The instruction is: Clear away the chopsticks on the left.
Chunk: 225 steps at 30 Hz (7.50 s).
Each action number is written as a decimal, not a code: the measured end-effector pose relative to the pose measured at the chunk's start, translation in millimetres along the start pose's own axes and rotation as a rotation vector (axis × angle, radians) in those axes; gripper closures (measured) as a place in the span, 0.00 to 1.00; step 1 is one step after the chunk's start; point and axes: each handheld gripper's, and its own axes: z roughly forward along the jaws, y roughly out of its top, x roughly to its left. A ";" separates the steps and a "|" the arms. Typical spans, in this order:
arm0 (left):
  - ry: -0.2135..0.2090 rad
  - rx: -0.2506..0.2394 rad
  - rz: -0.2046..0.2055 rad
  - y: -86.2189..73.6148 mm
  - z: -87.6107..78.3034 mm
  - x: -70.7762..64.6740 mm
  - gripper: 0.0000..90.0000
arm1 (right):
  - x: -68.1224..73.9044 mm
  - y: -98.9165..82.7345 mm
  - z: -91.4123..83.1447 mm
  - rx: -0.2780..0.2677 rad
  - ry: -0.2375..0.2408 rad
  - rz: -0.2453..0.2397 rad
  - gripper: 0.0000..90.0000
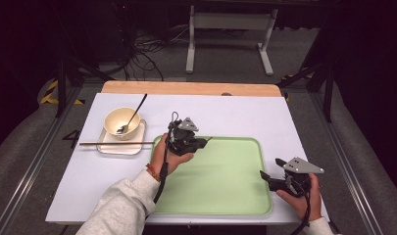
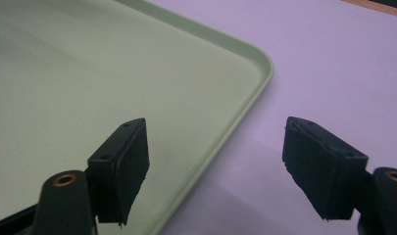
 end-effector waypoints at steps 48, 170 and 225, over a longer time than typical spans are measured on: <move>-0.112 0.086 0.136 -44.8 7.4 25.4 0.98 | 2.5 -0.8 3.1 0.019 0.003 -0.012 0.29; 0.046 -0.108 0.030 -53.6 -74.2 49.1 0.96 | 1.7 -2.8 4.9 0.032 0.005 -0.009 0.28; 0.013 0.033 -0.060 -4.8 41.1 38.6 0.80 | 0.2 -3.5 6.9 0.042 0.017 -0.005 0.28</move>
